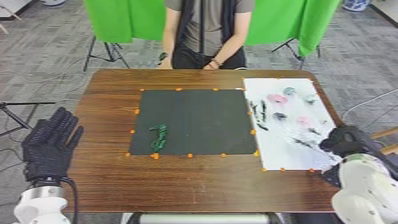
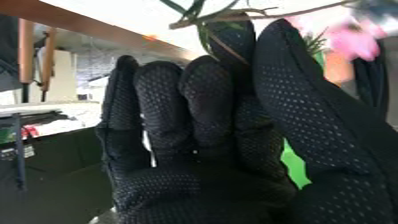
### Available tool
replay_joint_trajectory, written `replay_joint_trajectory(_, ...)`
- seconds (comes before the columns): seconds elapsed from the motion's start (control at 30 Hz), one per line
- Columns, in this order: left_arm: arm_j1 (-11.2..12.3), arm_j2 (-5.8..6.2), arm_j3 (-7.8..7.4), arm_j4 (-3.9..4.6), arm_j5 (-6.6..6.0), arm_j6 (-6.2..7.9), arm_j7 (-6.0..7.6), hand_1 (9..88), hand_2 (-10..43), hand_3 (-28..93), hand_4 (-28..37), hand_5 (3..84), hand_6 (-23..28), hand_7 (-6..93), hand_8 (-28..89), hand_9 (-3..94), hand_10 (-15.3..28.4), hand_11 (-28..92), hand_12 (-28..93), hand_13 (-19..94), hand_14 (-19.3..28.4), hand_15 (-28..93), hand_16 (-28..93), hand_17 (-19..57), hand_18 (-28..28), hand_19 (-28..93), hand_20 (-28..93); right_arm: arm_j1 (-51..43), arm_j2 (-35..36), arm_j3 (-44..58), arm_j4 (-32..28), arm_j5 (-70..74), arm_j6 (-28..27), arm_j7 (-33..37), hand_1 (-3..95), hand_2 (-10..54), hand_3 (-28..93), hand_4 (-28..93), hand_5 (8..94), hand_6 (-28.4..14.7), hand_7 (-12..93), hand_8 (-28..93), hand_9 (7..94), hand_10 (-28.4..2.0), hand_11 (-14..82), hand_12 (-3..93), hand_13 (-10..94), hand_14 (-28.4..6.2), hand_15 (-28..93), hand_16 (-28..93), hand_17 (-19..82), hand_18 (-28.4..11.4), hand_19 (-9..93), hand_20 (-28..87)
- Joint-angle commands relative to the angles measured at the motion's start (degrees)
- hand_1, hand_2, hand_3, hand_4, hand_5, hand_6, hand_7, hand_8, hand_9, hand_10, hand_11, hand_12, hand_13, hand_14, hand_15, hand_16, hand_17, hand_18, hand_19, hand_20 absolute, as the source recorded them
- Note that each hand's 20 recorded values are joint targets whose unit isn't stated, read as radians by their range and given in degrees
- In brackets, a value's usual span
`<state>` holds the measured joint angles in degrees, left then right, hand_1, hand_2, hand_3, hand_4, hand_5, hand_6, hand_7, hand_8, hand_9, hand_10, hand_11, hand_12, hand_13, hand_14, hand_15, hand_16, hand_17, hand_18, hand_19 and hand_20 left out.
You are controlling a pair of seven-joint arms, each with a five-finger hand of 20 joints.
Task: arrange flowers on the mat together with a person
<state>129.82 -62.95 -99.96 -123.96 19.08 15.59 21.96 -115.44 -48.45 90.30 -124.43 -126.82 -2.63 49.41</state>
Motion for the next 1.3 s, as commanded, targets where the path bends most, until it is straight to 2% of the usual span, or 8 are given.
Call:
replay_joint_trajectory(0.03,0.7,-0.21,0.52,0.38,0.48,-0.11,-0.26,28.9,15.5,74,-28.3,46.5,7.7,13.0,-11,33.7,11.2,17,2,22,10.3,20,-9,-6.3,12.1,36,4,8.0,2.3,-9.3,-2.5,-2.3,2.6,-3.2,51.2,-9.5,73,-27,77.6,-1.6,36,13,70.3,-14.6,53.0,52.1,54,-17.1,75,36,21,-24.4,72,35)
replay_joint_trajectory(0.47,-1.2,0.49,2.74,1.06,0.75,-0.01,-1.51,29.0,15.5,73,-28.3,46.7,7.8,13.0,-11,33.9,11.2,17,2,22,10.2,20,-9,-6.3,12.3,36,5,29.8,-7.0,-33.7,2.7,-1.1,-0.3,-4.4,51.2,-9.5,72,-26,77.0,-2.1,36,14,69.6,-15.5,54.1,51.4,54,-17.9,75,35,22,-25.5,73,34)
replay_joint_trajectory(0.73,-2.6,0.87,3.51,1.71,0.47,0.67,-1.04,29.0,15.6,74,-28.3,46.8,7.9,13.0,-11,34.0,11.3,17,2,23,10.7,20,-9,-6.3,12.3,36,5,36.1,-12.7,-47.1,12.2,-8.7,8.7,-5.8,51.2,-9.5,72,-25,77.6,-2.3,36,14,69.7,-15.4,53.9,51.0,55,-18.2,75,34,22,-26.3,74,33)
replay_joint_trajectory(0.9,-3.6,1.21,4.47,2.20,0.55,0.74,-1.37,29.1,15.6,74,-28.3,46.8,7.9,13.1,-11,34.0,11.3,17,2,23,11.0,20,-9,-6.4,12.4,36,5,37.5,-15.4,-50.8,16.5,-12.1,9.3,-6.1,51.3,-9.5,72,-25,77.8,-2.2,36,14,70.2,-15.5,54.0,50.4,56,-18.3,76,34,23,-26.5,75,32)
replay_joint_trajectory(0.97,-3.9,1.37,4.59,2.29,1.45,1.59,-1.92,29.0,15.5,74,-28.3,46.8,7.9,13.1,-11,34.1,11.3,17,2,23,11.1,20,-9,-6.4,12.4,36,5,37.6,-16.7,-51.2,17.4,-10.7,7.7,-5.4,51.3,-9.5,72,-25,77.8,-2.2,36,13,70.4,-15.5,54.1,50.2,56,-18.4,76,34,23,-26.7,75,32)
replay_joint_trajectory(1.07,-4.5,1.59,5.08,2.60,-0.39,1.47,-1.64,31.0,12.5,74,-28.3,46.7,7.9,13.2,-11,33.6,11.3,17,2,23,11.5,21,-8,-6.4,12.5,37,5,37.2,-18.3,-52.5,20.0,-12.7,9.5,-4.8,51.4,-9.5,72,-26,78.0,-2.3,36,13,70.6,-15.7,54.1,49.9,56,-18.4,76,33,23,-26.9,75,32)
replay_joint_trajectory(1.2,-5.8,1.81,5.93,3.18,0.45,0.78,-2.20,33.5,9.0,75,-28.3,46.4,7.9,13.6,-11,32.6,10.8,17,2,23,11.6,21,-8,-6.5,12.7,37,5,37.4,-18.7,-55.1,22.1,-14.1,16.4,-2.8,51.4,-9.5,71,-26,78.5,-2.3,36,13,71.3,-15.9,54.8,48.6,57,-18.7,76,33,23,-27.8,76,31)
replay_joint_trajectory(1.3,-6.0,2.15,6.04,2.89,-0.73,2.59,-1.56,34.6,8.0,74,-28.3,46.2,8.0,13.9,-11,32.3,10.7,17,2,23,11.5,21,-8,-6.6,12.8,37,5,37.9,-18.5,-56.4,22.6,-14.5,17.6,-1.8,50.3,-9.5,71,-27,78.1,-2.8,34,11,71.3,-16.5,55.6,45.1,57,-19.1,76,32,24,-28.1,77,29)
